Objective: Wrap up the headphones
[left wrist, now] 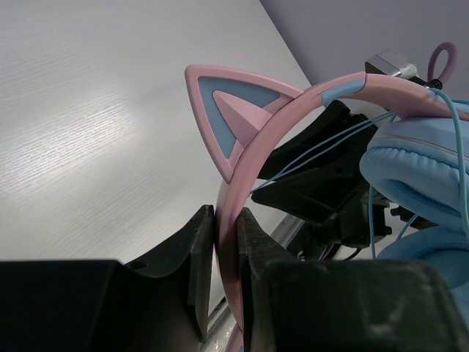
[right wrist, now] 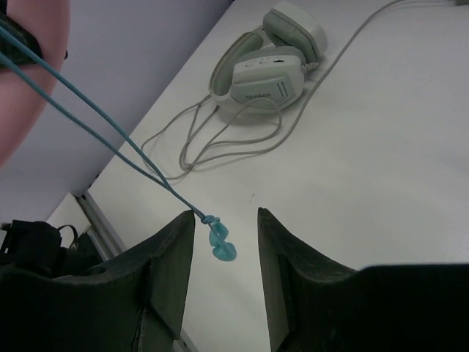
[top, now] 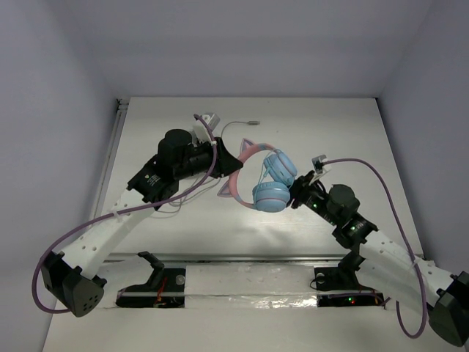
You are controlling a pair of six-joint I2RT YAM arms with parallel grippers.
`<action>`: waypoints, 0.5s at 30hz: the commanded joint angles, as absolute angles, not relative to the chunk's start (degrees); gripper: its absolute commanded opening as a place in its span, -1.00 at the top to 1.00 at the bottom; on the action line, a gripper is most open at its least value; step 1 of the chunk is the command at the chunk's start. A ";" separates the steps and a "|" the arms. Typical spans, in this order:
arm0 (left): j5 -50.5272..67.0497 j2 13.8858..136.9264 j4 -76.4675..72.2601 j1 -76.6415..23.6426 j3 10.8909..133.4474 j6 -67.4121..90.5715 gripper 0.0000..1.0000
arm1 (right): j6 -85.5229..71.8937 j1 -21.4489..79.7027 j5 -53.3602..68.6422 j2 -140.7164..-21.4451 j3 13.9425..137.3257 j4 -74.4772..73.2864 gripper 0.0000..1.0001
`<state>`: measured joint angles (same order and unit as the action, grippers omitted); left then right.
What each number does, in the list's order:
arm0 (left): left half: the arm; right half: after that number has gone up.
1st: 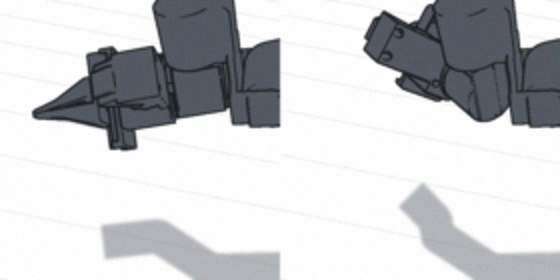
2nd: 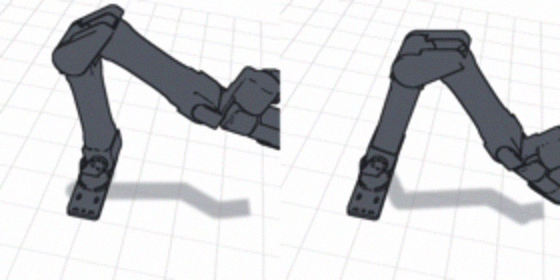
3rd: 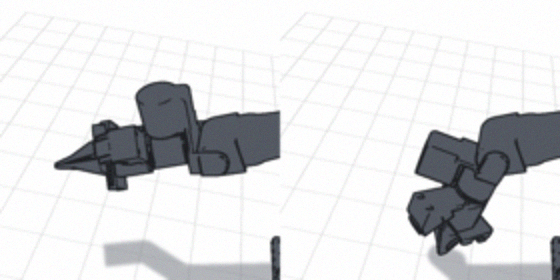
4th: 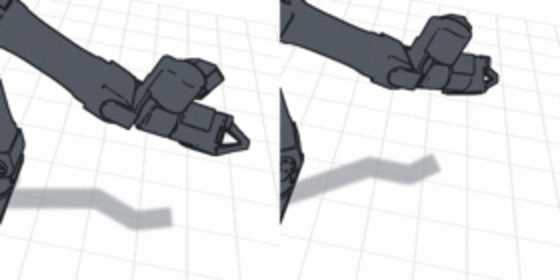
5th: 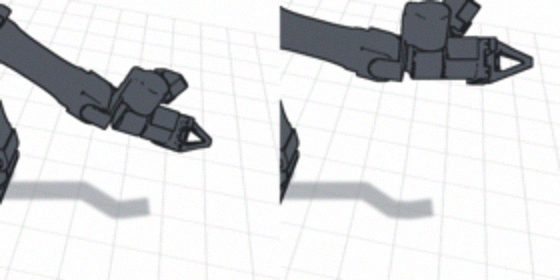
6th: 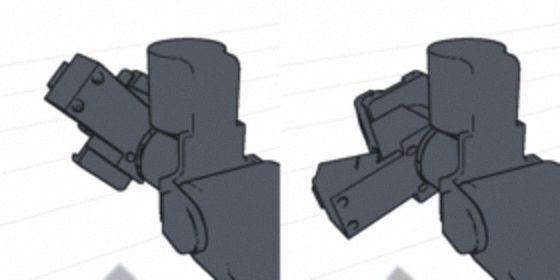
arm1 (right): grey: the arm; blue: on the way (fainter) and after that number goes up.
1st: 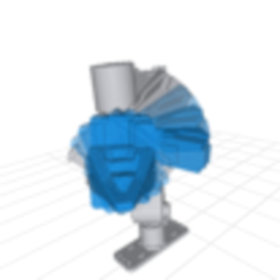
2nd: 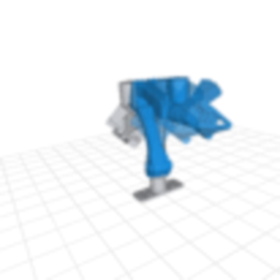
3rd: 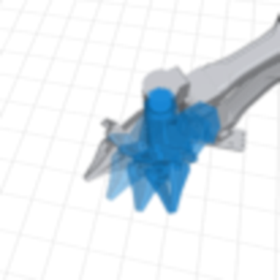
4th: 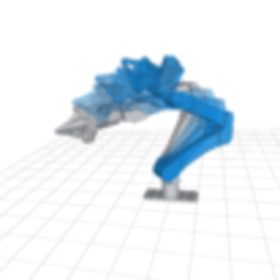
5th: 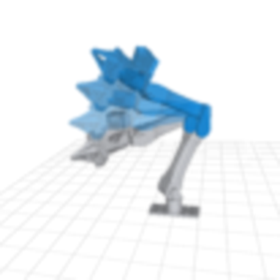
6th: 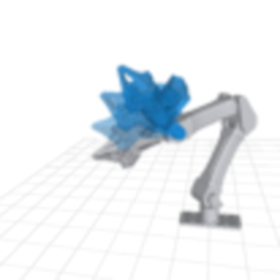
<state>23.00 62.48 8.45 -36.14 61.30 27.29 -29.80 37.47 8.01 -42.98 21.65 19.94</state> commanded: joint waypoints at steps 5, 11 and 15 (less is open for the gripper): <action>25.49 59.94 2.99 -35.86 65.74 29.44 1.00 | -29.27 37.09 9.40 -47.10 24.08 25.40 0.10; 25.93 60.21 2.72 -35.86 65.92 29.53 1.00 | -29.44 37.09 10.11 -49.74 24.43 27.77 0.10; 25.84 60.38 2.46 -35.86 65.92 29.79 1.00 | -29.53 37.09 10.11 -50.80 24.08 28.47 0.28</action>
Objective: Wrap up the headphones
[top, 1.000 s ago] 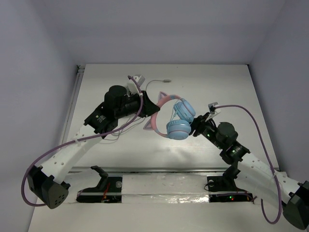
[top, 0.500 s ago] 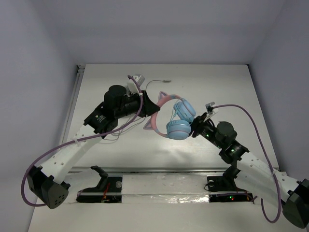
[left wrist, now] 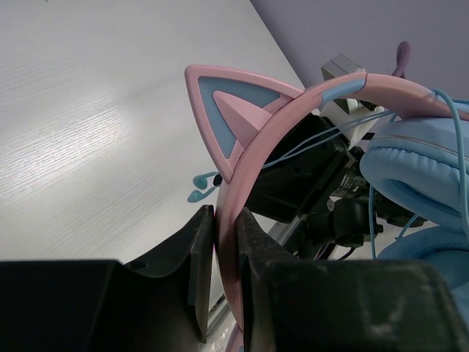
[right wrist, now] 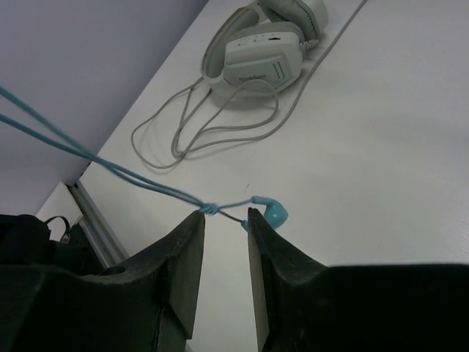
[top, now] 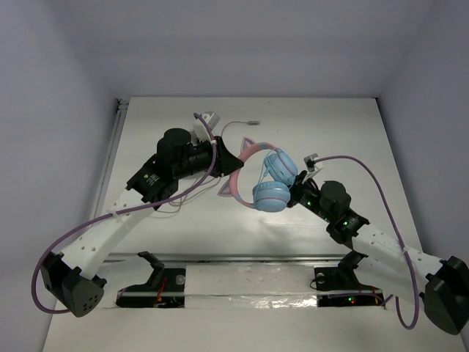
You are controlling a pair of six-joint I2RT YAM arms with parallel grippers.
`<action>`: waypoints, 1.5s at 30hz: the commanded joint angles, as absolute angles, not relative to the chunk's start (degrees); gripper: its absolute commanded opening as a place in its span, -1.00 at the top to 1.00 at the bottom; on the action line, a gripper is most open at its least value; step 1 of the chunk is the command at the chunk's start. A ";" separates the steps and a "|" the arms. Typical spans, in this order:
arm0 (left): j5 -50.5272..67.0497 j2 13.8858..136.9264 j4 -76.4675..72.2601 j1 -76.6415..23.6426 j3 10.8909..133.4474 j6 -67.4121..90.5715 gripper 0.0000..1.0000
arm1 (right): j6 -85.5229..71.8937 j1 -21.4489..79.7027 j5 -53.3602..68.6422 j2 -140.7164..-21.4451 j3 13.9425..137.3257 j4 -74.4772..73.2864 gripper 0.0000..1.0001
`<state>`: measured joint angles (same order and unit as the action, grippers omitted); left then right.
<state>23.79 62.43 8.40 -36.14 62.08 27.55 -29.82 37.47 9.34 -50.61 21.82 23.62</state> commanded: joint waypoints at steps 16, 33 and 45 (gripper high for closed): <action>25.84 62.40 0.79 -35.86 66.97 30.67 1.00 | -30.50 37.09 9.67 -50.71 23.64 29.27 0.92; 11.17 64.07 -8.69 -35.86 64.25 38.40 1.00 | -35.33 37.79 10.72 -47.64 21.80 26.37 1.00; 0.62 65.74 -17.05 -35.86 59.24 43.77 1.00 | -37.27 44.64 6.68 -46.31 21.09 25.05 1.00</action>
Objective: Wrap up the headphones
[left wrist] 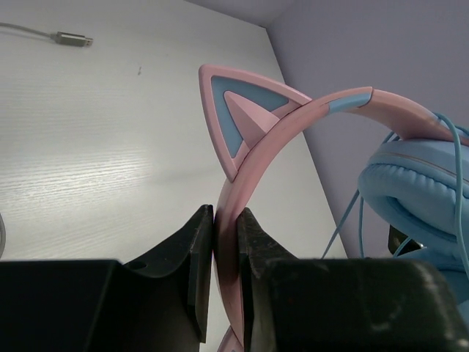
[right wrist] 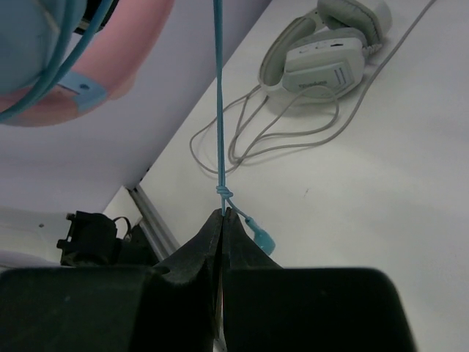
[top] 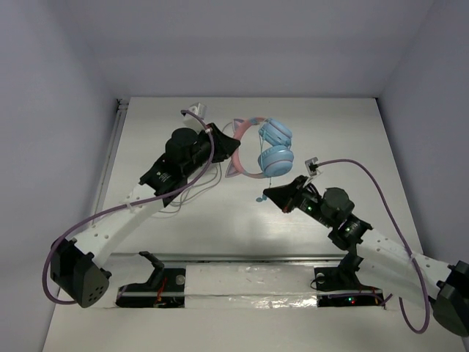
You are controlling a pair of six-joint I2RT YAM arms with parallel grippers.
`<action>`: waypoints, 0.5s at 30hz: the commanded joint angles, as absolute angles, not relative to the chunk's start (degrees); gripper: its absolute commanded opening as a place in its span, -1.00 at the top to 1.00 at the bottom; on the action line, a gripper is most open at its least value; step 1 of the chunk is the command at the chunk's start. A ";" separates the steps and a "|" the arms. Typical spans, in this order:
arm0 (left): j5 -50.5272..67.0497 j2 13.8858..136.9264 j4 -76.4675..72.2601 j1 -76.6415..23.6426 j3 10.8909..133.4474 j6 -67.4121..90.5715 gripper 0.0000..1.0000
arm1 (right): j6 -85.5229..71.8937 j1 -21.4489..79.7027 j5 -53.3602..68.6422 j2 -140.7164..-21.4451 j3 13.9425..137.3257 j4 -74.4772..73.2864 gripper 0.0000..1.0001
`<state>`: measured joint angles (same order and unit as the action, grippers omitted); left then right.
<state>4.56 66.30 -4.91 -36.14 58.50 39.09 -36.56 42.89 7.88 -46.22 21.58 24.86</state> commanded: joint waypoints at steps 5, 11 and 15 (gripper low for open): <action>-4.03 66.09 -18.19 -35.86 57.92 44.38 1.00 | -37.26 47.10 5.36 -47.37 22.24 24.70 1.00; -9.30 66.09 -18.02 -35.86 56.87 43.68 1.00 | -38.23 48.52 4.13 -46.67 21.97 23.91 1.00; -10.90 66.80 -19.16 -35.86 54.94 43.68 1.00 | -39.28 49.22 4.92 -46.49 22.49 24.70 1.00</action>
